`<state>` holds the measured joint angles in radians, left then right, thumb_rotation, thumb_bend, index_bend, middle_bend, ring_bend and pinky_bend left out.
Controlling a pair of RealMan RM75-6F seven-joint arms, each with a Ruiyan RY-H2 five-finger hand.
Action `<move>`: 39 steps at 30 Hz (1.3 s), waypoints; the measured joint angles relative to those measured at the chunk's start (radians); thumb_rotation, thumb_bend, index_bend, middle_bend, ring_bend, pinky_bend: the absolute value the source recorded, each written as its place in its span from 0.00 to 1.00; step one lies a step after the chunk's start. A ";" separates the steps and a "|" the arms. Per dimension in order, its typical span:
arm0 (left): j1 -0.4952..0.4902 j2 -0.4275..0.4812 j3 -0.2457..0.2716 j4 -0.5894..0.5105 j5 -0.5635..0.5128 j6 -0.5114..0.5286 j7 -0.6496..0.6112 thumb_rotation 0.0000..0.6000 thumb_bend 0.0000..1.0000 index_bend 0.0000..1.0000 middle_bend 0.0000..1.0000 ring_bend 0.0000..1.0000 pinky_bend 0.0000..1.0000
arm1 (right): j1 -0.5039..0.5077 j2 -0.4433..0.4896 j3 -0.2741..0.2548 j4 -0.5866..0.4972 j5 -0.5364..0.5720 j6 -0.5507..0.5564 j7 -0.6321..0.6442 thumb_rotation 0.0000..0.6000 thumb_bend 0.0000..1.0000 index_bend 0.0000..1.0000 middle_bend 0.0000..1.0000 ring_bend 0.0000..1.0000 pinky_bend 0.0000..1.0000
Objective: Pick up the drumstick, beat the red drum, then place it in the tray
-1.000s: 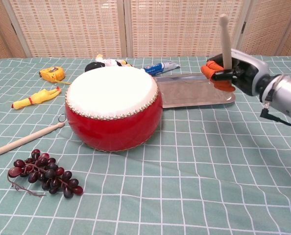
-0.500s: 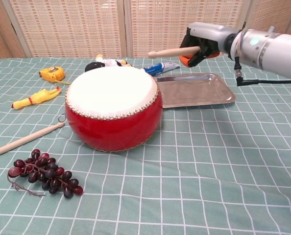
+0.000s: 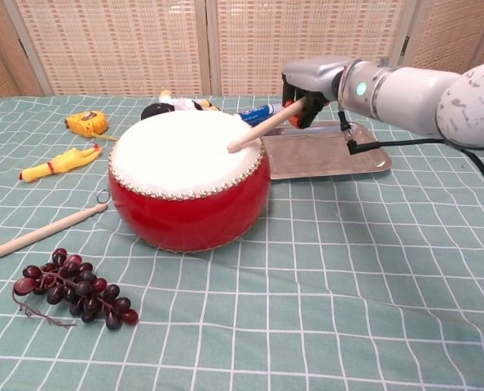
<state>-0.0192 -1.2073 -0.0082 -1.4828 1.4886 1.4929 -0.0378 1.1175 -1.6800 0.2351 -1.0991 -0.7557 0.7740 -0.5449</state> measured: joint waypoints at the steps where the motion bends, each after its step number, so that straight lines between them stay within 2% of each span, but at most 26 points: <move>1: 0.001 0.000 0.000 0.002 -0.001 0.000 -0.001 1.00 0.36 0.07 0.01 0.00 0.01 | 0.006 -0.014 -0.005 0.014 0.008 0.008 -0.020 1.00 0.61 1.00 0.97 1.00 1.00; 5: 0.004 -0.001 0.000 0.009 -0.006 0.001 -0.006 1.00 0.36 0.07 0.01 0.00 0.01 | 0.001 -0.024 0.021 0.011 0.011 0.023 0.014 1.00 0.61 1.00 0.97 1.00 1.00; 10: 0.005 -0.001 0.001 0.008 -0.001 0.004 -0.008 1.00 0.36 0.07 0.01 0.00 0.01 | -0.025 -0.009 0.095 -0.036 0.014 0.026 0.188 1.00 0.61 1.00 0.97 1.00 1.00; 13: 0.006 -0.001 0.001 0.006 0.000 0.006 -0.006 1.00 0.36 0.07 0.01 0.00 0.01 | -0.033 0.000 0.115 -0.050 0.008 0.020 0.240 1.00 0.61 1.00 0.97 1.00 1.00; 18: 0.007 -0.001 0.002 0.005 -0.003 0.004 -0.004 1.00 0.36 0.07 0.01 0.00 0.01 | -0.032 0.009 0.095 -0.056 -0.023 0.002 0.214 1.00 0.61 1.00 0.97 1.00 1.00; 25: 0.006 -0.004 0.004 0.007 -0.001 0.001 -0.004 1.00 0.36 0.07 0.01 0.00 0.01 | -0.005 0.019 0.011 -0.051 -0.011 -0.028 0.033 1.00 0.61 1.00 0.97 1.00 1.00; 28: 0.007 -0.005 0.004 0.010 -0.002 0.000 -0.006 1.00 0.36 0.07 0.01 0.00 0.01 | 0.003 0.025 0.002 -0.066 0.024 -0.020 -0.009 1.00 0.61 1.00 0.97 1.00 1.00; 30: 0.008 -0.004 0.003 0.011 -0.002 0.004 -0.008 1.00 0.36 0.07 0.01 0.00 0.01 | -0.001 0.028 0.014 -0.080 0.020 -0.006 0.009 1.00 0.61 1.00 0.97 1.00 1.00; 35: 0.009 -0.004 0.002 0.010 0.003 0.009 -0.010 1.00 0.36 0.07 0.01 0.00 0.01 | -0.030 0.050 0.065 -0.136 -0.057 0.028 0.179 1.00 0.61 1.00 0.97 1.00 1.00; 39: 0.008 -0.004 0.003 0.008 0.007 0.011 -0.008 1.00 0.36 0.07 0.01 0.00 0.01 | -0.048 0.069 0.075 -0.161 -0.129 0.032 0.278 1.00 0.61 1.00 0.97 1.00 1.00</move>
<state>-0.0112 -1.2113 -0.0055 -1.4748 1.4956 1.5035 -0.0459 1.0691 -1.6109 0.3104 -1.2602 -0.8851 0.8059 -0.2668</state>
